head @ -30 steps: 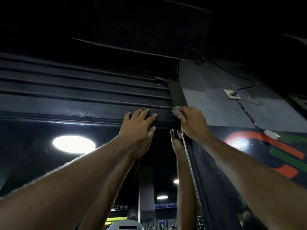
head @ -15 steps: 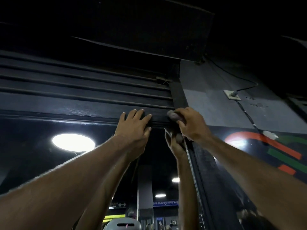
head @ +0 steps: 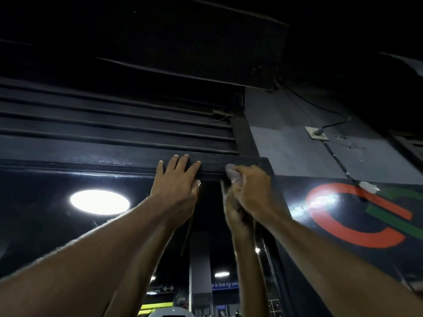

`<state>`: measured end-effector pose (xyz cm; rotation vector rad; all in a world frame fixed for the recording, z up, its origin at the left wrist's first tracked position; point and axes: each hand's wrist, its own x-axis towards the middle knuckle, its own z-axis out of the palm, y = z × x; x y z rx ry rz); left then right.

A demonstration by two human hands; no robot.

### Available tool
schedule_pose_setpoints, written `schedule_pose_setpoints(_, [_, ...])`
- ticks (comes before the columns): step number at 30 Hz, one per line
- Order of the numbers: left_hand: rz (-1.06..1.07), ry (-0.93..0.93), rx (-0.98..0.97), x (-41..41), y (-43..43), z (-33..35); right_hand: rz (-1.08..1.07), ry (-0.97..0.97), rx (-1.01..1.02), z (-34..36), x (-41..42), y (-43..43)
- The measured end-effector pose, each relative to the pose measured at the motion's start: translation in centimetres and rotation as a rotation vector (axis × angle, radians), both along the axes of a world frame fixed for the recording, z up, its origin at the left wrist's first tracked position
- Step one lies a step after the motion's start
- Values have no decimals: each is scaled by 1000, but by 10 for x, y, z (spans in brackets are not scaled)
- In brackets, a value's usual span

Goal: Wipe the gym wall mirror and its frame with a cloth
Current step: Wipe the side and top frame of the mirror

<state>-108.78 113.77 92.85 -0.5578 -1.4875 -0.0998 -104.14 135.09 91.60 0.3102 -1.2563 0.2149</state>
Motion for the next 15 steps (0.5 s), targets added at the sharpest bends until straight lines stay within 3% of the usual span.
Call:
schedule_pose_setpoints(3, [1,-4,29,-1,-12,1,10,6,70,4,-1,-17])
schedule_pose_setpoints(6, [37,-13,40,-1,-30,10,9,98,-112,32,10,-6])
schedule_pose_setpoints(9, [102,-20,10,-2,-41,15,-93,27,-280,56,13,-10])
schedule_pose_setpoints(11, [102,-3,3,-6,-41,13,-150,-15,-201,58,9,-30])
schedule_pose_setpoints(15, [49,32,0,-16,-43,7,-168,-16,179,38,1,-38])
